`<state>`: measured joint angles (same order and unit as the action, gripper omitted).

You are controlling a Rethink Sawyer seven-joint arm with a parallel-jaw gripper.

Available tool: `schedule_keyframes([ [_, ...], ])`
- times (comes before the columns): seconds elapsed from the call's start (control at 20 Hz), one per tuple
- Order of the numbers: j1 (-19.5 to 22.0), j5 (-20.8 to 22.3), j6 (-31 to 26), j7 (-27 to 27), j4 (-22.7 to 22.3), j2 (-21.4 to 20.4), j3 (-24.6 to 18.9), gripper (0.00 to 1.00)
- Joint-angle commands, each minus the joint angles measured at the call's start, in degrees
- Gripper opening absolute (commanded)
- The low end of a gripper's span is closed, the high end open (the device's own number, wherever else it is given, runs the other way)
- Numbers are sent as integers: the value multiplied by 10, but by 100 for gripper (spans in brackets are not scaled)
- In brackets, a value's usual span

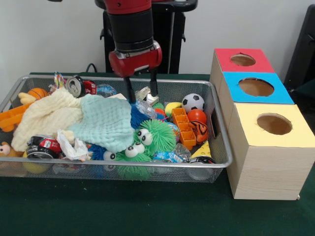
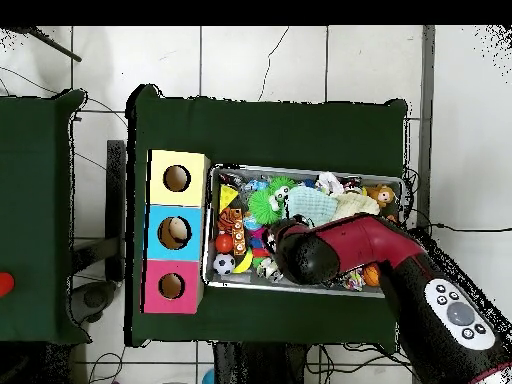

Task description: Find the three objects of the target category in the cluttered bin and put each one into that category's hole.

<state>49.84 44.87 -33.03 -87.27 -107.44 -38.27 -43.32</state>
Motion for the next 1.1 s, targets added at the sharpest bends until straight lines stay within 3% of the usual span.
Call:
schedule_keyframes([
  [0.05,-24,36,-16,33,17,26,34,100],
  [0.55,-33,38,-4,38,10,25,39,100],
  [1.1,21,24,-16,99,1,34,7,100],
])
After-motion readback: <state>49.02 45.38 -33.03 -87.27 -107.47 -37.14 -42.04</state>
